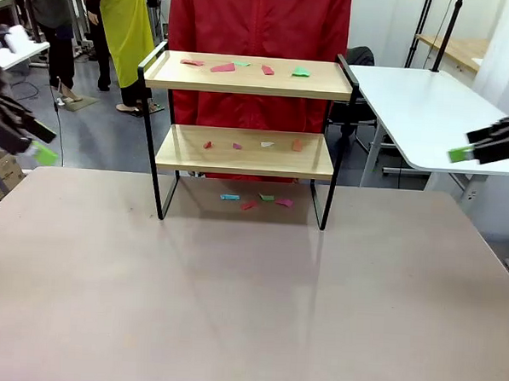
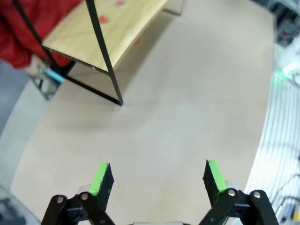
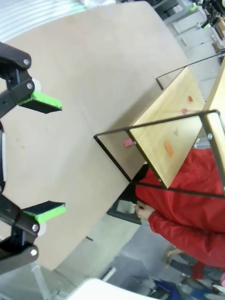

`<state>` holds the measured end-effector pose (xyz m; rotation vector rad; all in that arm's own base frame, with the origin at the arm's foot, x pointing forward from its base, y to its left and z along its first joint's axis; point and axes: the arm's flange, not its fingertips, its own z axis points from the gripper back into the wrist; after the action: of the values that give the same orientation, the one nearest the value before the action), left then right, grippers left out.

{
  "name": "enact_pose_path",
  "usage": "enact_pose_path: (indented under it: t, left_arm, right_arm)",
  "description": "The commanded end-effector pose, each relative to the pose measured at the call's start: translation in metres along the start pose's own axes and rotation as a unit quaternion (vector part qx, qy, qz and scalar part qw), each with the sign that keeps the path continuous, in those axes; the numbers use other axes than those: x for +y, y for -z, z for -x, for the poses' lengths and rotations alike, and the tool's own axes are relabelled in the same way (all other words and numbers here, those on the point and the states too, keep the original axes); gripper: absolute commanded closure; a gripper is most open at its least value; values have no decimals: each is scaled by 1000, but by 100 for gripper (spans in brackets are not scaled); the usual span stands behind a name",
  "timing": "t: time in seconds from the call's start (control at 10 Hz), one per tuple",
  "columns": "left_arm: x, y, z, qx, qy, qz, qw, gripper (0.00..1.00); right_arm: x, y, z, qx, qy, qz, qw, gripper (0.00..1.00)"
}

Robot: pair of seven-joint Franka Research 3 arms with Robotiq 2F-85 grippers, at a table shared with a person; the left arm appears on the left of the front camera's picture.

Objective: Clean the shelf.
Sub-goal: Pick up the Duster handed by the human.

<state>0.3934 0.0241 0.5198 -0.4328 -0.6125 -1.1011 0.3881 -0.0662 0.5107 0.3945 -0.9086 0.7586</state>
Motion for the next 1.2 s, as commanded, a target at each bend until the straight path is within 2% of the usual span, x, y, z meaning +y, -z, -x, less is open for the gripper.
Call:
enact_pose_path:
  t: [0.0, 0.1, 0.2, 0.3, 0.4, 0.5, 0.6, 1.0, 1.1]
  left_arm:
    - [49, -6, 33, -49, 52, 54, 996, 0]
    - [69, -9, 57, -94, 45, 69, 992, 0]
    - [79, -10, 77, -117, 29, 61, 991, 0]
    - [85, -12, 91, -144, 38, 50, 988, 0]
    - [83, -9, 96, -154, 46, 20, 987, 0]
    - [77, -2, 89, -131, 18, 1, 991, 0]
    - [76, -14, 104, -143, 35, 28, 989, 0]
    - [78, -9, 106, -134, 20, 27, 990, 0]
    - [84, -7, 114, -140, 29, 55, 988, 0]
  right_arm:
    - [-40, -11, 35, -68, -16, -41, 997, 0]
    - [-55, -16, 58, -86, -14, -35, 996, 0]
    - [-67, -17, 80, -101, -3, -29, 994, 0]
    - [-75, -9, 91, -79, -10, -10, 997, 0]
    - [-77, -4, 94, -94, -13, -7, 995, 0]
    - [-67, -2, 88, -83, 4, -5, 997, 0]
    - [-68, -23, 105, -80, 0, -8, 997, 0]
    - [-67, -19, 106, -73, 12, -9, 997, 0]
    - [-82, -21, 108, -93, 2, -38, 995, 0]
